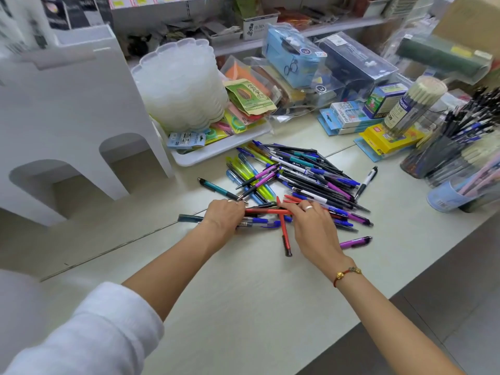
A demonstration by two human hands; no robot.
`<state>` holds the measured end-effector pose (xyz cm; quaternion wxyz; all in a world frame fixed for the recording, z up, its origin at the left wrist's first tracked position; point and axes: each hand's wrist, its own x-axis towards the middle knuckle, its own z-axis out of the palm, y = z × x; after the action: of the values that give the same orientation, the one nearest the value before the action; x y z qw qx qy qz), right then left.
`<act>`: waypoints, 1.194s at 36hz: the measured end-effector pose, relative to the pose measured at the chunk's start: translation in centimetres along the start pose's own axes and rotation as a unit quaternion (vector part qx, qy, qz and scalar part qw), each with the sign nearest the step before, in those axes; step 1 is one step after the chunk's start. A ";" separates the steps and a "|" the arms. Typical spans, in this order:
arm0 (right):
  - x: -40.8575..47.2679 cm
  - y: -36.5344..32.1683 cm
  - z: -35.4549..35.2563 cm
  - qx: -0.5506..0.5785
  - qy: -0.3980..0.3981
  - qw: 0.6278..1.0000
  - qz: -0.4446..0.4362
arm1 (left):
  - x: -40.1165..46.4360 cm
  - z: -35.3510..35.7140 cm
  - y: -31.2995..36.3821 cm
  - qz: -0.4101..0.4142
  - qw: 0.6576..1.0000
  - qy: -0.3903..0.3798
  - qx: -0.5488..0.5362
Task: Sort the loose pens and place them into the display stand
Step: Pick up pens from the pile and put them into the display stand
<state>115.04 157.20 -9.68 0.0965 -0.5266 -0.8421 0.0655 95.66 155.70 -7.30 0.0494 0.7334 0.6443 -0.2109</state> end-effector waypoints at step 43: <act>0.9 -14.5 -8.3 0.593 -0.245 0.760 0.099 | -16.3 -2.3 -2.3 -0.105 0.363 -0.012 -0.926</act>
<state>103.88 151.74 1.58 0.1731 -0.4103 -0.5730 0.6880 92.74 141.85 1.33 0.6828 0.1506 0.5052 0.5058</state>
